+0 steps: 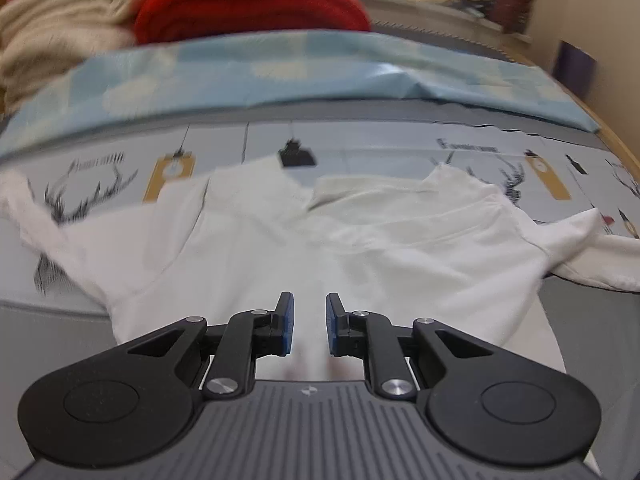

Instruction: Fold small clothes

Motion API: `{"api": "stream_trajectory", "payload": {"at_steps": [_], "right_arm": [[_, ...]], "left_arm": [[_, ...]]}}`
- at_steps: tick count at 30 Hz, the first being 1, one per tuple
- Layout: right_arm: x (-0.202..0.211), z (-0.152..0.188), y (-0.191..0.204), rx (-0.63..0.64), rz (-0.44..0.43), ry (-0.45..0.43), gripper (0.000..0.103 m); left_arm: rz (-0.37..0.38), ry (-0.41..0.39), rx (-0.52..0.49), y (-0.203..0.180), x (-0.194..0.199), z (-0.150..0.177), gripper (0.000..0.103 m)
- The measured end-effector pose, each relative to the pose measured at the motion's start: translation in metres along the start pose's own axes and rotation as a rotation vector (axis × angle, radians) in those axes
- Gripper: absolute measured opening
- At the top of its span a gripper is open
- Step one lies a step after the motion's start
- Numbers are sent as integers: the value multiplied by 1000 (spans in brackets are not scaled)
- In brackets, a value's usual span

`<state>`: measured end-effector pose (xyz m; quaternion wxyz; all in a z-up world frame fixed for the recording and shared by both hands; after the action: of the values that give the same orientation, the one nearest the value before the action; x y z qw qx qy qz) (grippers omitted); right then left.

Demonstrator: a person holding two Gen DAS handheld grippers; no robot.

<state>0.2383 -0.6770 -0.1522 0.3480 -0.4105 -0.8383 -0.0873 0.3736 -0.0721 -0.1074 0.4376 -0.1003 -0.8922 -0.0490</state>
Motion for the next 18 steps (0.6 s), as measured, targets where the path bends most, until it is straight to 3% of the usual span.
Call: {"api": "stream_trajectory", "payload": {"at_steps": [4,7,10,12,13,14,18], "right_arm": [[-25,-36,4,70,71,-101,6],[-43,-56,-6,43,147,-142,6],[-64,-53,-5,18,166,-86,10],[-70,-44,-5,-17,164,-47,22],[-69,-41,-9,-47,147,-46,34],[-67,-38,-17,-94,134,-56,38],[-56,-21,-69,-354,127,-83,38]], "left_arm": [[-9,30,-10,5,-11,7,17],[-15,46,-31,5,-15,17,17],[-16,68,-49,6,-22,21,17],[-13,72,-37,7,-24,21,17],[-8,74,-29,6,-25,21,17],[-2,73,-22,5,-25,20,17],[12,68,-26,-2,-22,20,17]]}}
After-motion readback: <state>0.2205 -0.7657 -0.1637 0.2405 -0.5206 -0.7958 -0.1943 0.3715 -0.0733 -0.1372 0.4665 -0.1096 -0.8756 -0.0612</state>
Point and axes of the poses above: each gripper's, at about its wrist camera, not at the fingertips, and x roughly against the way its jaws point, y to its left, z to its underside, the point moved 7 cm from there along -x, roughly the way its jaws point, and after that the axes turned 2 degrees about -x, right-handed, at the moved point
